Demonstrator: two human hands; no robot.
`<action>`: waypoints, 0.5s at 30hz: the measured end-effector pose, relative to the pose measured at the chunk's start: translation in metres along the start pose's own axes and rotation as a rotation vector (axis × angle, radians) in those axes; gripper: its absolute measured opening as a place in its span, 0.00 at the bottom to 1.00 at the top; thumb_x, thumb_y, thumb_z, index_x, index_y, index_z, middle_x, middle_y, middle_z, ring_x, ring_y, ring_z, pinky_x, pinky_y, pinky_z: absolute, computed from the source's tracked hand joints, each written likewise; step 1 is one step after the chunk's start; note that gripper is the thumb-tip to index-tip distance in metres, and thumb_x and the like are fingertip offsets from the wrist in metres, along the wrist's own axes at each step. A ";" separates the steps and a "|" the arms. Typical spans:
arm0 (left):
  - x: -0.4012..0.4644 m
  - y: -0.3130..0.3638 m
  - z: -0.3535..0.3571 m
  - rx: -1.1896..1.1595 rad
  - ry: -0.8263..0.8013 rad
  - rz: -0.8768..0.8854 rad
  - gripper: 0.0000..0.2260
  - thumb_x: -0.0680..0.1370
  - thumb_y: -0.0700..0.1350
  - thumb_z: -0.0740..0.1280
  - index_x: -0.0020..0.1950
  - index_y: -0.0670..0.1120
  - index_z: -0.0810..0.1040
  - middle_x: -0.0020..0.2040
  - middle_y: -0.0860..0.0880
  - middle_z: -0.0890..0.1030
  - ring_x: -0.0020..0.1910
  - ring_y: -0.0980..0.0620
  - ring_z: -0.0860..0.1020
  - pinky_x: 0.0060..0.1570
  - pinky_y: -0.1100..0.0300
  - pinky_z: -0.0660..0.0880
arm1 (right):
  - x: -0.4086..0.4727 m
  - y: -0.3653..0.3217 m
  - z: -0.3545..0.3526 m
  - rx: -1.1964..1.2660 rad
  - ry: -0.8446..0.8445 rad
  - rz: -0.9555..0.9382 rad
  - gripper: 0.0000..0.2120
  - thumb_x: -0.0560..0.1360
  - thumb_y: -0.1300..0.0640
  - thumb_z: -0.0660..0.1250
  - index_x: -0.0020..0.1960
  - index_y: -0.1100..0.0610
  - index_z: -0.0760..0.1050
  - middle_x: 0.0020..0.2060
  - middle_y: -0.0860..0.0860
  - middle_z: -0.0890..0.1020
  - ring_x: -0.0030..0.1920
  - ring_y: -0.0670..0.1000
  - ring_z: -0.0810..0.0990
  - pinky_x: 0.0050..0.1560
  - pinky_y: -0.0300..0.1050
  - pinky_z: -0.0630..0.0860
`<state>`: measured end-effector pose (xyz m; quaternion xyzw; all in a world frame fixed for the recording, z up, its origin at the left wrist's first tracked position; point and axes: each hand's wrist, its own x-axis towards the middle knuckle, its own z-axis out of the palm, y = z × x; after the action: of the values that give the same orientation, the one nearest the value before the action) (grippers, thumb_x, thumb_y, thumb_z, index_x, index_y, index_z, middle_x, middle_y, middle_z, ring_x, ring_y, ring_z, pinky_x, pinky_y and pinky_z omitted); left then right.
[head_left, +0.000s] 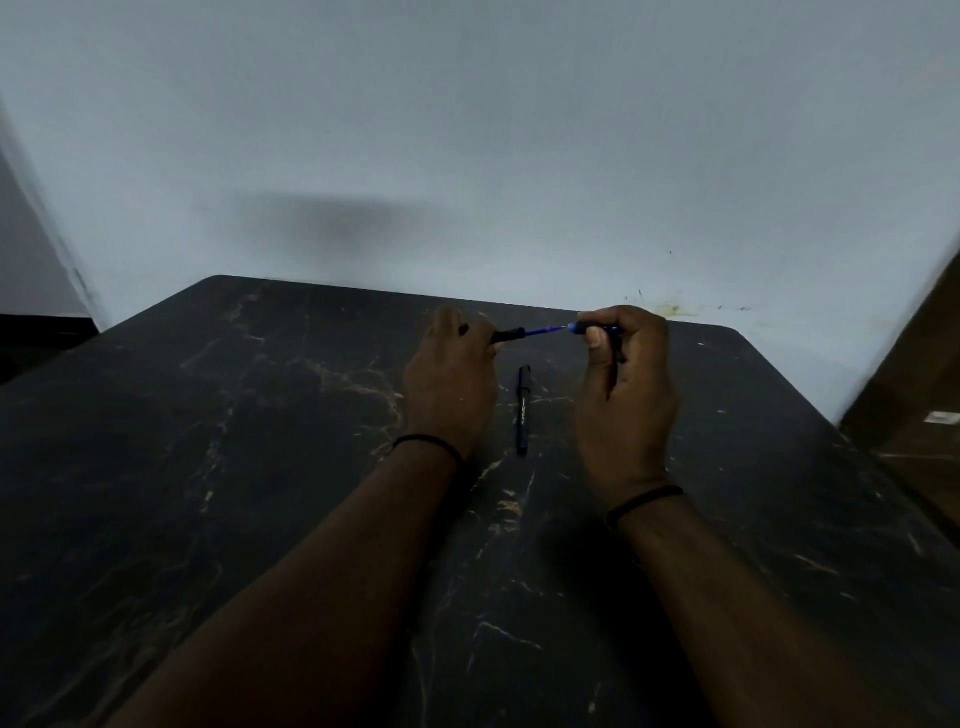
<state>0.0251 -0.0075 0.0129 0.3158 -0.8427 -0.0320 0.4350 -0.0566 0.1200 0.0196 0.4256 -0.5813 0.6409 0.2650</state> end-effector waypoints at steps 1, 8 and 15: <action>0.000 0.000 0.000 0.004 0.003 0.009 0.08 0.79 0.48 0.66 0.55 0.49 0.80 0.51 0.47 0.72 0.41 0.57 0.66 0.31 0.67 0.58 | 0.000 0.000 0.000 -0.002 -0.005 0.001 0.05 0.83 0.59 0.60 0.57 0.52 0.73 0.50 0.47 0.78 0.50 0.34 0.76 0.52 0.26 0.69; -0.001 0.002 0.001 0.013 0.008 0.036 0.04 0.76 0.45 0.71 0.50 0.48 0.82 0.47 0.47 0.73 0.38 0.57 0.65 0.30 0.70 0.52 | -0.001 0.000 0.000 -0.017 -0.063 0.036 0.07 0.83 0.58 0.61 0.57 0.47 0.71 0.48 0.43 0.78 0.49 0.34 0.77 0.48 0.25 0.70; -0.001 0.001 0.002 0.003 0.030 0.037 0.04 0.75 0.45 0.72 0.49 0.47 0.82 0.47 0.46 0.74 0.38 0.57 0.66 0.30 0.70 0.51 | -0.001 0.006 0.003 0.049 0.008 0.199 0.03 0.82 0.58 0.63 0.55 0.52 0.72 0.47 0.46 0.81 0.48 0.41 0.81 0.49 0.34 0.76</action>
<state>0.0235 -0.0067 0.0118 0.3011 -0.8419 -0.0179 0.4474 -0.0605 0.1164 0.0157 0.3697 -0.6036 0.6798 0.1920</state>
